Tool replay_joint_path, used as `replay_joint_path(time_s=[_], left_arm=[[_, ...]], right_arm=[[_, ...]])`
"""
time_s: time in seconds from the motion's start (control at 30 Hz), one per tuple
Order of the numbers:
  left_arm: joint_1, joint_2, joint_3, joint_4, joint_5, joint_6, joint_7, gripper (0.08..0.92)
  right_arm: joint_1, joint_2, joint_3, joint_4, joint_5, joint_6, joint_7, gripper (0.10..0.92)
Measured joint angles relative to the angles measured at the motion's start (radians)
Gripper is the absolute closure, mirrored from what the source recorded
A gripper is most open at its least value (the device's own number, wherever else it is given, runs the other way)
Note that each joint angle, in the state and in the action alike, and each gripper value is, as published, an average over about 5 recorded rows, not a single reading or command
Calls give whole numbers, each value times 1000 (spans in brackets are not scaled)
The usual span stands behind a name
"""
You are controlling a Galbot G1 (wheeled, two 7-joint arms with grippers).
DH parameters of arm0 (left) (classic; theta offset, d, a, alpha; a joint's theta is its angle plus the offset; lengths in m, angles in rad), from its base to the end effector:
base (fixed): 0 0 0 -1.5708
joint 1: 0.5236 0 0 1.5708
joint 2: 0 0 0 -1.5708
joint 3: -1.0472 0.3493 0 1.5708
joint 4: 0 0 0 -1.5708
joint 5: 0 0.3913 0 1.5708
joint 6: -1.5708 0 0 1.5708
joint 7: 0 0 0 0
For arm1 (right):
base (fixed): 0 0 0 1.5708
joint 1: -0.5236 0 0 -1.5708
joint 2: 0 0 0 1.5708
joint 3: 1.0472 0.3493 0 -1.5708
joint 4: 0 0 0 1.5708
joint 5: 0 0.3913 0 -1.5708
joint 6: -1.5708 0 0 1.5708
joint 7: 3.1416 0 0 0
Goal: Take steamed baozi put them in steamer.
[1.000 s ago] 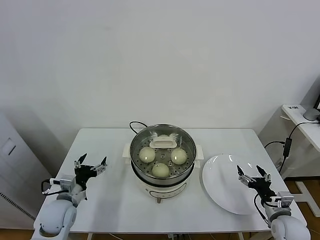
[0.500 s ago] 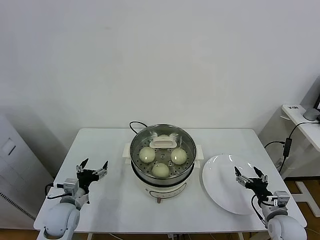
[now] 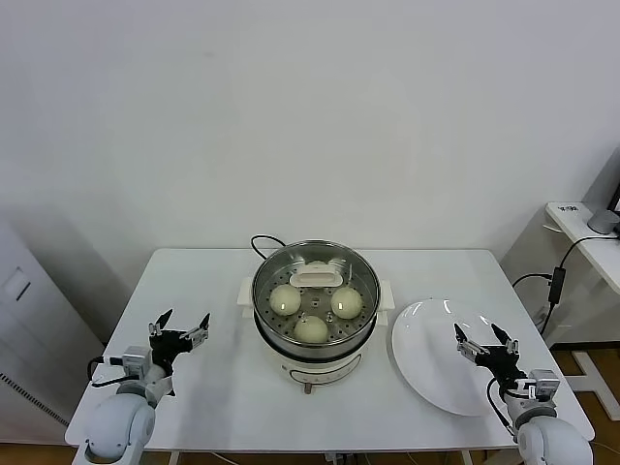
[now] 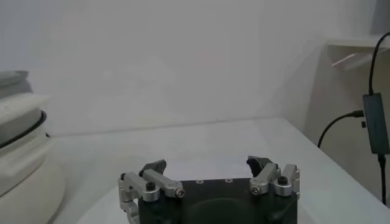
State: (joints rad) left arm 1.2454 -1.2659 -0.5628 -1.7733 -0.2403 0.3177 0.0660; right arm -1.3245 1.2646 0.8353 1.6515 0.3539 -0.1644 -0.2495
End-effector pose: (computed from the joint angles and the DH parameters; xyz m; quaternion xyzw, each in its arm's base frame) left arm 0.3256 0.0956 -0.3241 -0.0390 -0.9866 -0.0294 0.1555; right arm 0.2840 -0.2098 -0.3584 -0.0113 -0.9914 -0.0259 0.1282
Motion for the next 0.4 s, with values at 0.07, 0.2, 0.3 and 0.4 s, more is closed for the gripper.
replay_joint_path(time_s=[0.07,0.2,0.3,0.4], left_arm=[[0,0,-1,0,-4,1,0,177],[2,-1,-2,0,-11,2,0,177],[4,-1,-3,-2,-14,2,1,177],[5,-1,-3,-4,-15,2,2,177]], right_arm=[[0,0,0,0,-3,0,1,203],[1,1,1,0,-6,1,1,203],[1,3,1,0,-9,4,1,203],[0,5,1,0,-12,6,1,203]])
